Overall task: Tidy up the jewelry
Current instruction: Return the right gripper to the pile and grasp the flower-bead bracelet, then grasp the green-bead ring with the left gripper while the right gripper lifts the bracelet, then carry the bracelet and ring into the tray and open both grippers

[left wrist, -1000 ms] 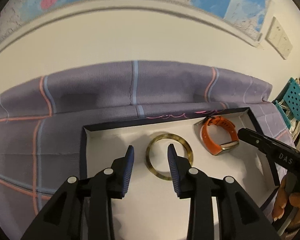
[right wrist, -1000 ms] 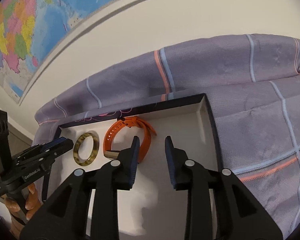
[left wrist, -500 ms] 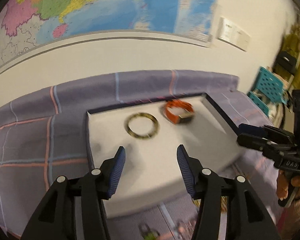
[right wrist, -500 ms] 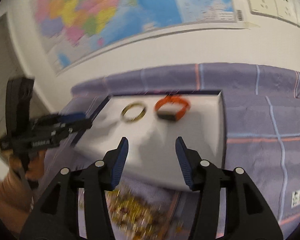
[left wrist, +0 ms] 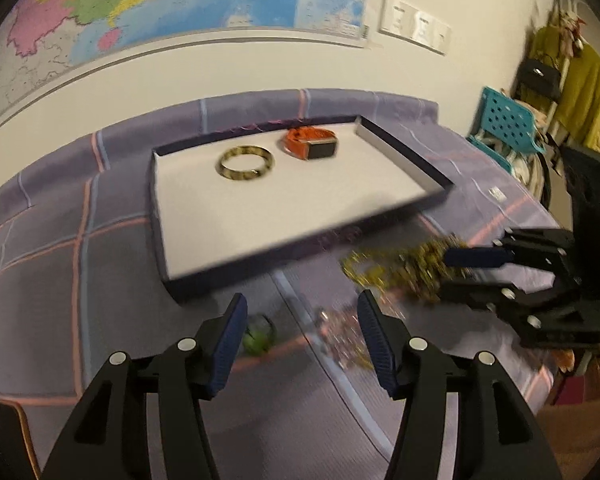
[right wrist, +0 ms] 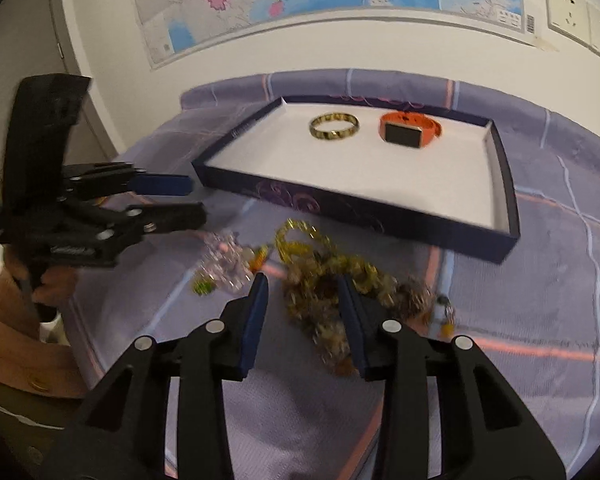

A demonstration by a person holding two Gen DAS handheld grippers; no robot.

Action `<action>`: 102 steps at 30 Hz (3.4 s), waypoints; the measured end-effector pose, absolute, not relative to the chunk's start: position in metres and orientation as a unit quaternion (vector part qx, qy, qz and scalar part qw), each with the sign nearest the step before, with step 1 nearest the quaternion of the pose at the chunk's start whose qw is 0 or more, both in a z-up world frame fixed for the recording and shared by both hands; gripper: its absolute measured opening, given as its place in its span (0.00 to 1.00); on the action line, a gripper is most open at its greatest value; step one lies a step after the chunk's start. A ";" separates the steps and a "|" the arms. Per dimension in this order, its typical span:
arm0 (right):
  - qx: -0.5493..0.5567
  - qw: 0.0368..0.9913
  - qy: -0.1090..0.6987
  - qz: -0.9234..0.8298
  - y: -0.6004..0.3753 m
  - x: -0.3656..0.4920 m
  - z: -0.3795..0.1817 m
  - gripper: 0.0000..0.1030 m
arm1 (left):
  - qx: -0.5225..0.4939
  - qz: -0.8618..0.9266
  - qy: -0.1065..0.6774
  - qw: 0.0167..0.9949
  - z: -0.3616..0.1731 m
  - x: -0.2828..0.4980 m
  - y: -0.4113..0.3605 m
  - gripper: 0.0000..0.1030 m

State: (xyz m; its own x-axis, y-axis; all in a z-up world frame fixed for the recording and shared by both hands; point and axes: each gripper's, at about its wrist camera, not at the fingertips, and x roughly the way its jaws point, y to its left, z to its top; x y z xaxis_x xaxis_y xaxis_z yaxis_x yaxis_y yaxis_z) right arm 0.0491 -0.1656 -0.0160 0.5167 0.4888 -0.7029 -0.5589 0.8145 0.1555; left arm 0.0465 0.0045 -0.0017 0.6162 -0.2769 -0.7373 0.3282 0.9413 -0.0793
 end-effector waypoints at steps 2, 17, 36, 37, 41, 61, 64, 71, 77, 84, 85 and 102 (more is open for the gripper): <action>-0.061 0.869 0.394 0.292 -0.166 0.046 -0.021 0.35 | 0.034 -0.180 0.404 0.896 -0.005 0.040 0.000 0.58; -0.033 0.886 0.362 0.287 -0.193 0.037 0.011 0.10 | 0.023 -0.184 0.418 0.889 -0.017 0.036 -0.006 0.59; 0.059 0.908 0.270 0.315 -0.226 0.038 0.100 0.10 | 0.010 -0.151 0.407 0.901 -0.009 0.034 0.028 0.55; 0.060 0.907 0.274 0.315 -0.225 0.039 0.097 0.10 | 0.010 -0.147 0.412 0.899 -0.012 0.037 0.030 0.51; 0.064 0.902 0.287 0.315 -0.221 0.042 0.087 0.10 | 0.008 -0.144 0.430 0.891 -0.022 0.051 0.035 0.40; 0.085 0.888 0.311 0.328 -0.211 0.055 0.065 0.10 | 0.010 -0.138 0.425 0.894 -0.016 0.053 0.033 0.13; 0.086 0.890 0.308 0.326 -0.212 0.057 0.067 0.10 | 0.011 -0.140 0.419 0.897 -0.010 0.052 0.032 0.13; 0.087 0.893 0.301 0.323 -0.213 0.066 0.073 0.10 | 0.011 -0.144 0.402 0.904 0.007 0.053 0.030 0.13; 0.091 0.896 0.299 0.317 -0.212 0.084 0.075 0.10 | 0.011 -0.143 0.390 0.910 0.020 0.065 0.027 0.13; 0.093 0.899 0.298 0.309 -0.210 0.108 0.078 0.10 | 0.015 -0.142 0.383 0.913 0.030 0.085 0.025 0.13; 0.095 0.898 0.298 0.308 -0.209 0.112 0.078 0.10 | 0.016 -0.142 0.382 0.913 0.031 0.088 0.025 0.13; 0.103 0.896 0.322 0.288 -0.195 0.170 0.059 0.10 | 0.006 -0.119 0.412 0.903 0.020 0.143 0.028 0.13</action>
State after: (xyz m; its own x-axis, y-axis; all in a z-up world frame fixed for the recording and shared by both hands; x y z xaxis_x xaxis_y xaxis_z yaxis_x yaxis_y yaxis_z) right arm 0.1703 -0.1948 0.0591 0.6260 0.5828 -0.5182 -0.4504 0.8126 0.3699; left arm 0.1434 0.0280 0.0204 0.6325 -0.2104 -0.7455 0.2208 0.9714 -0.0868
